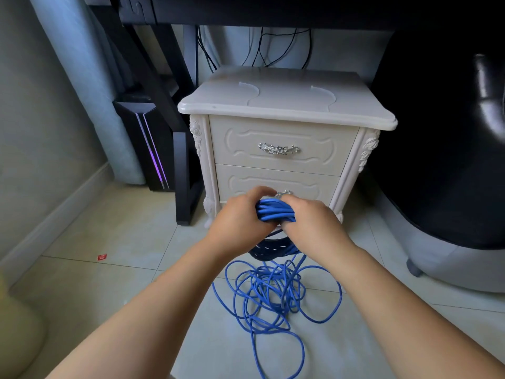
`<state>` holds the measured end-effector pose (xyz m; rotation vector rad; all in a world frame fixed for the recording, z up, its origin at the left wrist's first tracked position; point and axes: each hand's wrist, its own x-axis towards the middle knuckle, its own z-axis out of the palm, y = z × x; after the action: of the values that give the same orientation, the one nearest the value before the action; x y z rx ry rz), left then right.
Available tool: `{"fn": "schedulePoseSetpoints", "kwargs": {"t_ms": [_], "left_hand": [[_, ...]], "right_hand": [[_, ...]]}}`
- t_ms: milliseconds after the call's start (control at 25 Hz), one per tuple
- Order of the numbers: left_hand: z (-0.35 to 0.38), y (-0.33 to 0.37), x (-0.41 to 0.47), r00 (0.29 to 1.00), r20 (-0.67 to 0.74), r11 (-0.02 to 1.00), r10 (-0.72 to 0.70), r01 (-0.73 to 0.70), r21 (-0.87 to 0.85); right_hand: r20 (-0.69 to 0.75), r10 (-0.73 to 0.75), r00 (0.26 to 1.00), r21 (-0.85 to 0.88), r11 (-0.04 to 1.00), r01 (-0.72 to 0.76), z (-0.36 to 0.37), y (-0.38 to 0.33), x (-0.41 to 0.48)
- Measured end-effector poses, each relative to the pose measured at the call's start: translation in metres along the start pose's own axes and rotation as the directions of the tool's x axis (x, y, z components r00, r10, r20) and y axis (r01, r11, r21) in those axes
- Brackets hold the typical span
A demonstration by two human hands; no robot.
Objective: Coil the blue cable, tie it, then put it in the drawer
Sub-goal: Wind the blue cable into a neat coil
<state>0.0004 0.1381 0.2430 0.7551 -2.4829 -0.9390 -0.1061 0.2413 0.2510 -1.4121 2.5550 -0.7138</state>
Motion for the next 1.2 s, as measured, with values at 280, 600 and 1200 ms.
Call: {"fn": "schedulePoseSetpoints", "kwargs": {"t_ms": [280,600,1200], "left_hand": [[0.003,0.002,0.004,0.972,-0.044,0.912,-0.230,0.200,-0.358],[0.000,0.006,0.010,0.880,-0.006,0.561,-0.475,0.298,-0.772],[0.018,0.010,0.004,0.857,0.066,0.351,-0.511,0.278,-0.894]], "right_hand": [[-0.003,0.212,0.977,0.340,0.919,-0.198,0.000,0.013,0.006],[0.172,0.331,0.928,0.656,0.664,-0.359,0.014,0.011,0.007],[0.277,0.394,0.876,0.889,0.241,-0.390,0.018,0.004,0.005]]}}
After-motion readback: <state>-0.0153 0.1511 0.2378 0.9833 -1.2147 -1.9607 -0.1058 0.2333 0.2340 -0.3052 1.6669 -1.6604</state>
